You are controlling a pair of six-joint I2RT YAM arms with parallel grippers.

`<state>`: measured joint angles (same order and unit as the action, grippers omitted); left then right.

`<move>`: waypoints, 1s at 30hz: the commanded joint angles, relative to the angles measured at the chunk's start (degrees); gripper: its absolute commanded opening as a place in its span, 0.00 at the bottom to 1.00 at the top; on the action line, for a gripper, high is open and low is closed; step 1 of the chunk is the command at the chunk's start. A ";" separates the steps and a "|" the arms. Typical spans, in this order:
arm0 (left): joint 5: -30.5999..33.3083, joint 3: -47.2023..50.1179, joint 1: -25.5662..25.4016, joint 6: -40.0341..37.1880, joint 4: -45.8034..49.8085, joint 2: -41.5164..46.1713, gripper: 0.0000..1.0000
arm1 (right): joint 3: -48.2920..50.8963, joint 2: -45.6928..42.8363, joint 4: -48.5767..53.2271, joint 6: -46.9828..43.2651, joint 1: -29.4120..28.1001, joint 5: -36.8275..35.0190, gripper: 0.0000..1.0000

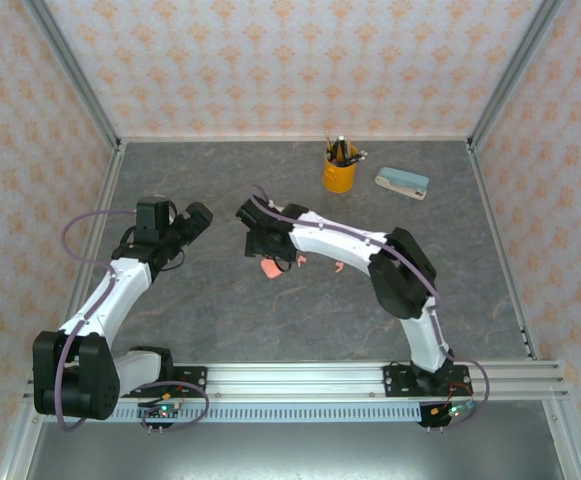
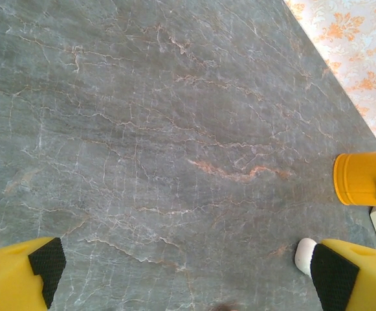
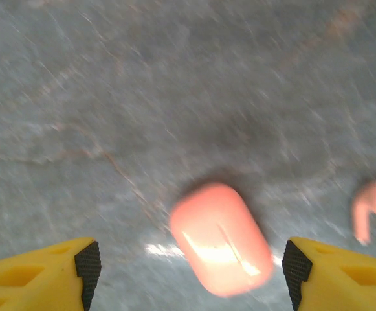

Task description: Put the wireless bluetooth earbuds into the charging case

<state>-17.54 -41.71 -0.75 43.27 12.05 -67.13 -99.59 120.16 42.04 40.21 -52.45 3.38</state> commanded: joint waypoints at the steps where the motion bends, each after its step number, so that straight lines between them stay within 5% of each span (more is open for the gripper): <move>1: 1.88 -1.39 -0.30 -0.20 0.65 0.25 1.00 | -7.00 4.98 5.77 -2.40 0.91 -3.49 0.76; 12: 2.57 -2.14 -0.30 -0.55 2.10 1.75 1.00 | -12.17 11.64 9.14 -4.43 2.44 -2.51 0.76; 30: 2.29 -1.63 -0.30 0.06 1.48 2.01 1.00 | -12.74 13.09 5.07 -7.89 -0.64 13.42 0.70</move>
<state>-16.25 -42.30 -0.75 43.27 12.67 -66.46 -110.83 132.73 47.27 33.69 -51.86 14.22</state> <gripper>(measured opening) 0.998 0.702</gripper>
